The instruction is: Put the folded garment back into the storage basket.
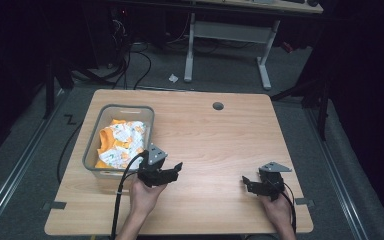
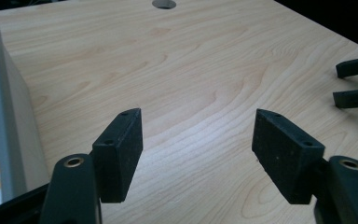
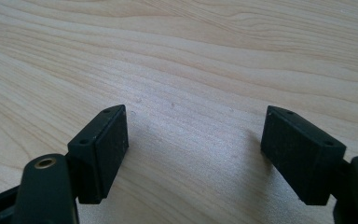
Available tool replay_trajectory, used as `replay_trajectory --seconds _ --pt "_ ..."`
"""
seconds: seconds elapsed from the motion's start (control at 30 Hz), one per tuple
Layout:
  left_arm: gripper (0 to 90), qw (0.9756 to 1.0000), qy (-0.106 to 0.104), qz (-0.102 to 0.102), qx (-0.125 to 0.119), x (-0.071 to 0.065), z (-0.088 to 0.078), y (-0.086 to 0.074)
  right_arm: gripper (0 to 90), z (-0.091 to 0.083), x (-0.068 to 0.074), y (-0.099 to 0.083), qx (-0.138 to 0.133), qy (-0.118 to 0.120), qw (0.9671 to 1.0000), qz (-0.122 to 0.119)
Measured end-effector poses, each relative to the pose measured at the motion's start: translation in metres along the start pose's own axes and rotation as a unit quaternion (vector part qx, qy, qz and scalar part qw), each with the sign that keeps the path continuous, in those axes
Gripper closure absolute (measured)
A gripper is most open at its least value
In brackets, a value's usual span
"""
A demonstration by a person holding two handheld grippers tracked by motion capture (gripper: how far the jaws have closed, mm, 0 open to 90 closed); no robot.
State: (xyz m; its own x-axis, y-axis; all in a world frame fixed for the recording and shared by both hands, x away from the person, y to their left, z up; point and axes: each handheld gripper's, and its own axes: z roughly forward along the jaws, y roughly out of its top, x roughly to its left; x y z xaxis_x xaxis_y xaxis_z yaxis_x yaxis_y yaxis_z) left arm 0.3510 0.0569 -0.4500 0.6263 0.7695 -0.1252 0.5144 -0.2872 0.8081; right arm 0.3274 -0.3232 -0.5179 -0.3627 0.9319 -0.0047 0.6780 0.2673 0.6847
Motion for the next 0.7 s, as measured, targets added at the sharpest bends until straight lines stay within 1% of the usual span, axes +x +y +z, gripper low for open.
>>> replay_trajectory --seconds 0.07,0.27,0.4,0.57,0.7 --pt "34.0 1.0 0.003 0.004 0.005 -0.002 0.002 -0.003 23.4 0.0 0.0 0.0 0.0 0.0 1.0 0.0" --pt "34.0 0.9999 0.003 0.002 0.011 -0.004 0.009 -0.01 23.4 0.0 0.0 0.0 0.001 0.0 1.0 0.0" --pt "34.1 0.9999 0.001 -0.001 0.013 -0.007 0.013 -0.015 23.4 0.0 0.0 0.0 0.0 0.0 1.0 0.0" --pt "34.2 0.9997 -0.003 -0.006 0.023 -0.009 0.021 -0.022 23.4 0.0 0.0 0.0 0.0 0.0 1.0 0.0" --pt "34.5 0.9995 0.003 -0.006 0.031 -0.01 0.028 -0.029 23.4 0.0 0.0 0.0 0.0 0.0 1.0 0.0"
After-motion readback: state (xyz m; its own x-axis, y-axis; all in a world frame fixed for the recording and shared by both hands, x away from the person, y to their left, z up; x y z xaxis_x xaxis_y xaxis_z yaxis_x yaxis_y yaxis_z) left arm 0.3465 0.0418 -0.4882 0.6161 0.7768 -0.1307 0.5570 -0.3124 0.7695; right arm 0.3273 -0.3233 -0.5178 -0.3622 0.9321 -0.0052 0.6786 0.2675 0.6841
